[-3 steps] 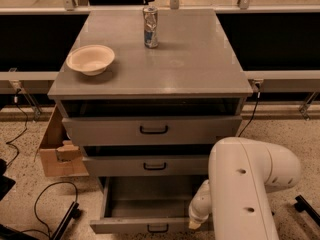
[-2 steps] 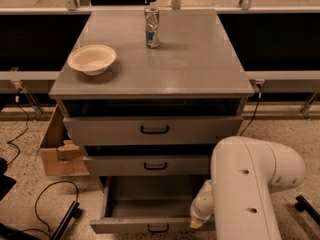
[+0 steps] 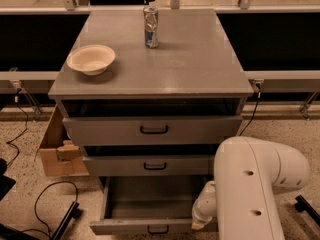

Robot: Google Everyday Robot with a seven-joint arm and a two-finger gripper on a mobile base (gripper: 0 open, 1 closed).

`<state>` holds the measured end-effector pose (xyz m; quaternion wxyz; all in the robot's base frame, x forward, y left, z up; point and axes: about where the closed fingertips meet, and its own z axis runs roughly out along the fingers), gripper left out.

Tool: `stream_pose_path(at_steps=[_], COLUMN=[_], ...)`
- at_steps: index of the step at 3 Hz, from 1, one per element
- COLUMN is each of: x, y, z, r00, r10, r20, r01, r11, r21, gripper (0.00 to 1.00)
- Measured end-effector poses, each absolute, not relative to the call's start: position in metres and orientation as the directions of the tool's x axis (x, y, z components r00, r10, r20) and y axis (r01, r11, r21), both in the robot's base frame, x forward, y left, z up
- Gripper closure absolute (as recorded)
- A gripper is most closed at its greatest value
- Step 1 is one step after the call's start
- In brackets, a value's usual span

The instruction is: Open bottom drawer

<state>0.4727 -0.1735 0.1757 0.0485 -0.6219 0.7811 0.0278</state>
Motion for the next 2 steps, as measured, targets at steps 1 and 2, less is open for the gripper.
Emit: stream_pose_path(at_steps=[1,2], x=[0.4666,0.4666], y=[-0.1782,-0.1779], z=[0.1771,0.1771], r00=[-0.236,-0.236], r10=[-0.966,-0.966], r20=[-0.107,-0.107], r01=[-0.971,-0.971], r11=[0.24,0.24], r21=[-0.017,-0.017], gripper=[1.0,1.0])
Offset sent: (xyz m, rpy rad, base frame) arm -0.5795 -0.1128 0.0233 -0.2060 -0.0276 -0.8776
